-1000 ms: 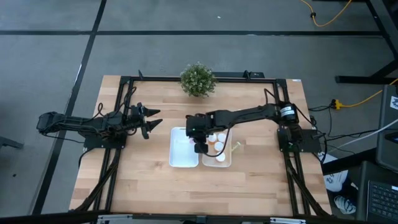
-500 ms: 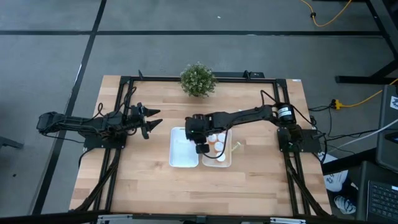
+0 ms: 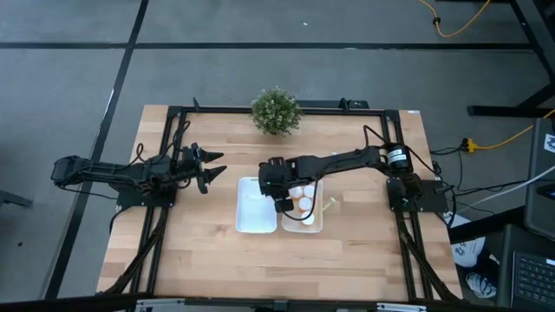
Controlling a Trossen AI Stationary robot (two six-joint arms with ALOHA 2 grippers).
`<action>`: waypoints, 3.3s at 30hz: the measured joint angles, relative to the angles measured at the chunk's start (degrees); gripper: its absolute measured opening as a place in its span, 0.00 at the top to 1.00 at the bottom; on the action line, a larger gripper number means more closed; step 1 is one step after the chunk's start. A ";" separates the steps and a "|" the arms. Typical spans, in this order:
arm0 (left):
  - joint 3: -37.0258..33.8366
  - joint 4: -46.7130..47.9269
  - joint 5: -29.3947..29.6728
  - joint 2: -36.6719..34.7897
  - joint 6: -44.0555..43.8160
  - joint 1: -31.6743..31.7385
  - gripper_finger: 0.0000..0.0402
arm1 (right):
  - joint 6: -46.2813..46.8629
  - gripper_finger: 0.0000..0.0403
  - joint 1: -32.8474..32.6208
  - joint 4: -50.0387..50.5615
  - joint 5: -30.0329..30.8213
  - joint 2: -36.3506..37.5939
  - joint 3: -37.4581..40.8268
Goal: Pick and place medicine bottles into bin by pill shape (circle, oval)
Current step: Put the pink tablet bottle into the left white bin, then put the yellow tablet bottle into the left white bin
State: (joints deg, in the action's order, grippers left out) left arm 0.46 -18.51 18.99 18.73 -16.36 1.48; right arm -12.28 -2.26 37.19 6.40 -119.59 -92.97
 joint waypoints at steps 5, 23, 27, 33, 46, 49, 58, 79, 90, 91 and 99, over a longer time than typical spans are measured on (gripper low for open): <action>0.01 -0.01 -0.01 0.01 0.00 0.00 0.36 | -0.23 0.57 0.00 0.69 0.04 0.02 0.00; 0.00 -0.01 -0.01 -0.01 0.02 0.00 0.36 | 0.06 0.54 -0.38 0.79 0.06 0.04 0.00; -0.01 -0.01 0.00 -0.01 0.02 0.00 0.36 | 0.14 0.54 -1.13 0.81 0.04 0.07 0.00; 0.01 0.01 0.01 -0.01 0.02 0.00 0.36 | 0.18 0.54 -1.99 1.03 0.05 0.07 0.00; 0.01 0.00 -0.01 -0.01 0.01 0.00 0.36 | 0.22 0.44 -2.47 1.27 0.18 0.72 -0.02; 0.00 -0.01 0.01 -0.01 0.02 0.00 0.36 | 0.21 0.38 -3.04 1.75 1.91 1.48 -0.02; -0.02 0.01 -0.01 0.01 0.02 0.00 0.36 | 16.63 0.35 -9.36 16.76 4.68 12.55 -0.09; -0.01 -0.01 0.00 0.01 0.02 0.00 0.36 | 86.94 0.45 -45.39 39.83 21.82 24.52 16.49; 0.01 -0.01 0.02 -0.01 0.02 0.00 0.36 | 89.75 0.45 -48.26 24.68 22.59 24.28 28.04; 0.00 0.00 0.00 0.00 0.01 0.00 0.36 | 89.74 0.45 -48.26 24.38 22.58 24.26 28.86; 0.00 -0.01 -0.01 0.00 0.00 0.00 0.36 | 89.77 0.45 -47.81 21.13 22.66 24.26 33.23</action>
State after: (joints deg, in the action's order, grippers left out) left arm 0.46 -18.52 18.98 18.73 -16.35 1.48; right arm 77.49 -50.07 58.32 29.06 -95.33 -59.74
